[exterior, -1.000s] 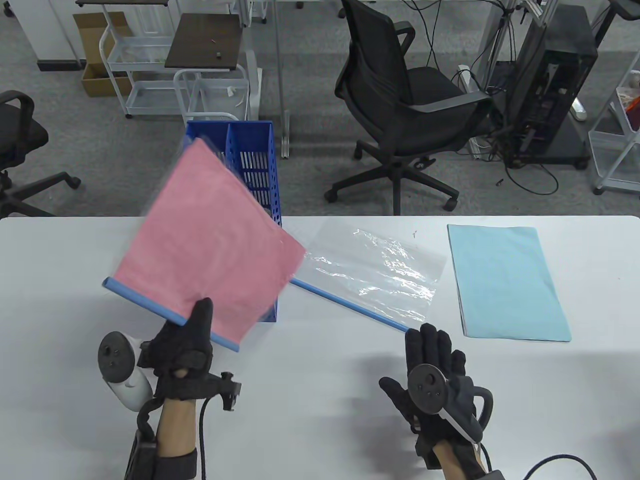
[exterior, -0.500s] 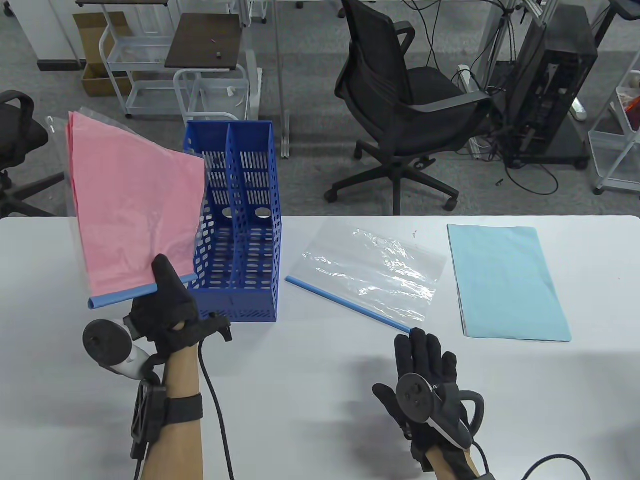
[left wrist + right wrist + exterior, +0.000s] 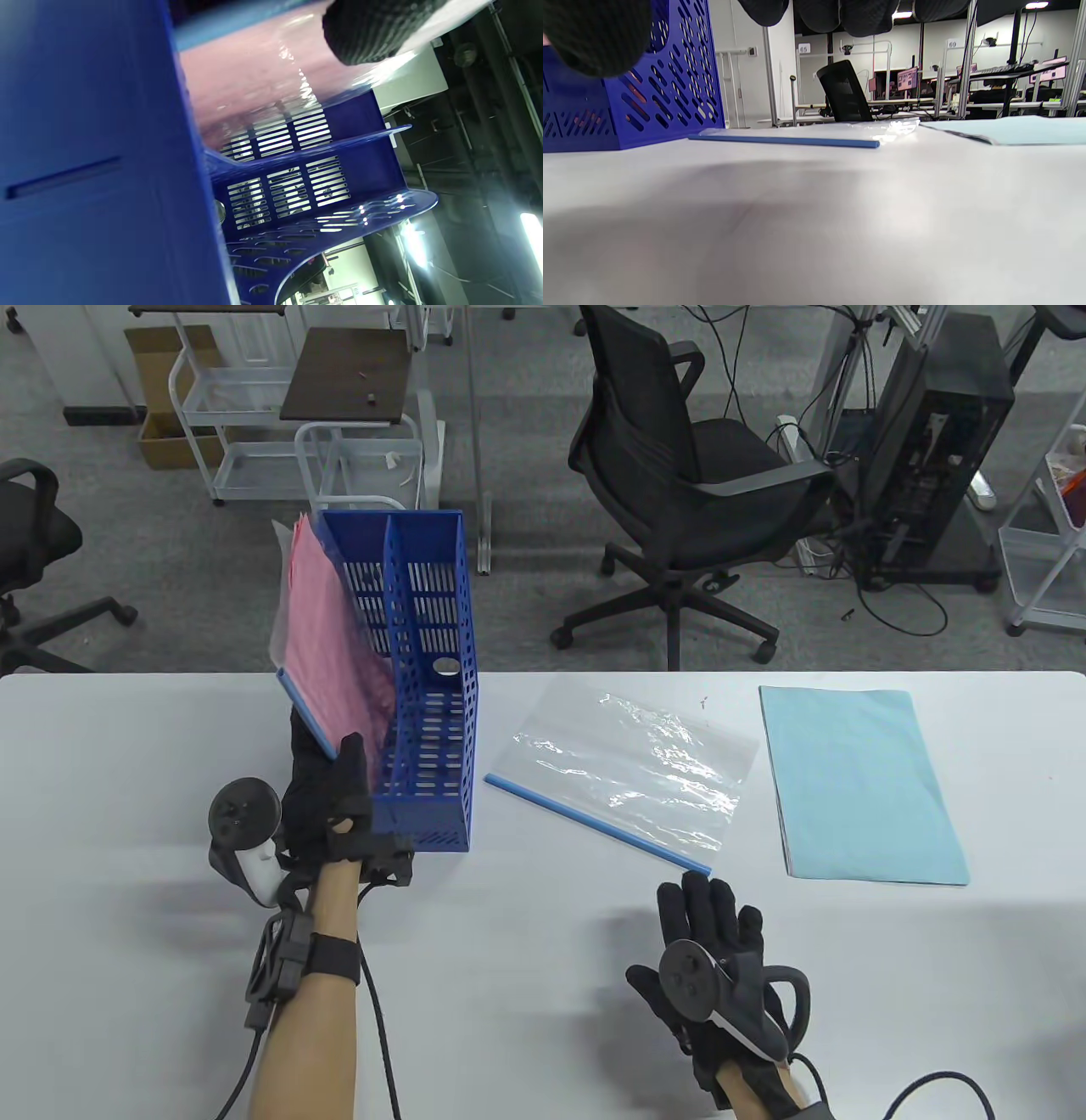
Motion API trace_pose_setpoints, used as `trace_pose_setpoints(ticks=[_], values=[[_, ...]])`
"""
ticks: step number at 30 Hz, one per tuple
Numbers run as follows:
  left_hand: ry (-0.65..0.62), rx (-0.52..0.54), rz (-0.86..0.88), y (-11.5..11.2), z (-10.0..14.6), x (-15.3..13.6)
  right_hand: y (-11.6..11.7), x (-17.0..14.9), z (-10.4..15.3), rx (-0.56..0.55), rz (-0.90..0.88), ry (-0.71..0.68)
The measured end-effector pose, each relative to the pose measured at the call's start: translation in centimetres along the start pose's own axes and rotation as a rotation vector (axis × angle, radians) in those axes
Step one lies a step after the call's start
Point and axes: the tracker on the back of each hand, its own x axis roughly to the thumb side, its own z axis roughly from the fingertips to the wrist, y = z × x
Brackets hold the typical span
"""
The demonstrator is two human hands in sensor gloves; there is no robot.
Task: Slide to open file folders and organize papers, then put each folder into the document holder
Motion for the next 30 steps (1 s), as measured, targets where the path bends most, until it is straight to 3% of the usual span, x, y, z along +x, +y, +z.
trace_pose_setpoints(ticks=[5, 11, 15, 19, 21, 26, 30], values=[[-0.065, 0.015, -0.059, 0.8, 1.0, 1.1, 0.6, -0.4, -0.4, 0.020, -0.016, 0.009], [-0.386, 0.153, -0.213, 2.7, 5.9, 6.9, 0.4, -0.5, -0.3, 0.014, -0.024, 0.010], [-0.601, 0.130, -0.325, 0.8, 9.6, 11.7, 0.1, -0.6, -0.2, 0.017, -0.027, 0.018], [-0.642, -0.168, -0.547, -5.8, 11.8, 14.5, -0.3, -0.8, -0.2, 0.028, -0.043, 0.026], [-0.593, -0.346, -0.728, -10.8, 12.3, 14.3, -0.6, -1.1, -0.2, 0.028, -0.048, 0.040], [-0.486, -0.645, -0.923, -21.9, 11.4, 9.9, -1.6, -2.5, 0.0, 0.001, -0.084, 0.087], [-0.354, -0.684, -1.125, -27.4, 9.9, 5.9, -2.3, -3.4, 0.0, -0.021, -0.134, 0.108]])
